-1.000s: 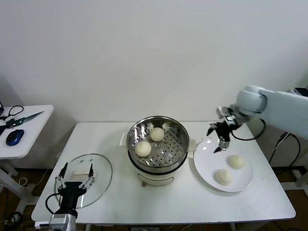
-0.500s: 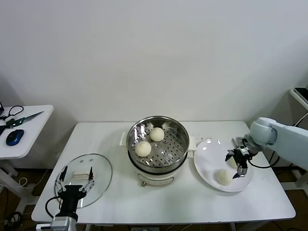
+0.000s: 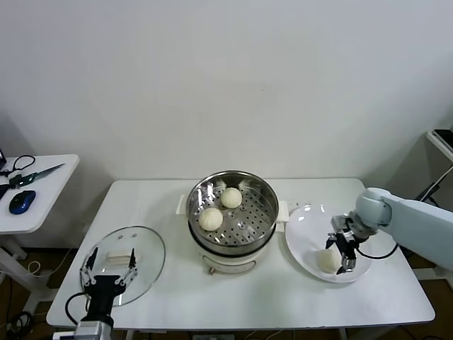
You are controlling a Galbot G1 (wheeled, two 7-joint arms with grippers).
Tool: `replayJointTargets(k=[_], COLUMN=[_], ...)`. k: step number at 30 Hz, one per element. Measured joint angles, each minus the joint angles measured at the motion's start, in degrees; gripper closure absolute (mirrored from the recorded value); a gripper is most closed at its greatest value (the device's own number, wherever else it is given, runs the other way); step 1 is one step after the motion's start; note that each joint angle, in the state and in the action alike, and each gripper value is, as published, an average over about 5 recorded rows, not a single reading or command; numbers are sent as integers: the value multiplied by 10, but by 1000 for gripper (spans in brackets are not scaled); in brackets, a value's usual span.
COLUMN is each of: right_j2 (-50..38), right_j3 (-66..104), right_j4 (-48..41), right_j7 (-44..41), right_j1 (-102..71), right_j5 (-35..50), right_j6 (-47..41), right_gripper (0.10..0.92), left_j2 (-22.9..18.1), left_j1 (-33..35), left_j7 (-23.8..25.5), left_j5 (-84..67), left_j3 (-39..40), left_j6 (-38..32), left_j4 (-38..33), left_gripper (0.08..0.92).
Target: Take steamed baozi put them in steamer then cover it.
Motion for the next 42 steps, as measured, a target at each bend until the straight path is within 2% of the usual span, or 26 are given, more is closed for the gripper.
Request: replayJointTargets(k=[11, 19, 28, 35, 42], right_j2=[14, 17, 16, 30, 70], right_j3=[6, 5, -15, -67, -137], right_j4=[-18, -21, -12, -5, 6], right_j7=[-7, -11, -18, -32, -55], right_j1=[-4, 2, 34, 128, 276], right_j5=[-7, -9, -14, -9, -6], right_j6=[7, 14, 37, 94, 196], right_gripper=[207, 264, 288, 303, 304], left_j2=[0, -1, -3, -2, -2], left_j1=[-2, -2, 4, 5, 4], left_j7=[0, 0, -1, -1, -1], left_j5=[1, 2, 2, 0, -1], left_j3=[0, 0, 0, 1, 5], left_j6=[0, 1, 0, -1, -1], left_j4=[3, 3, 2, 2, 1], left_gripper=[177, 177, 177, 177, 177])
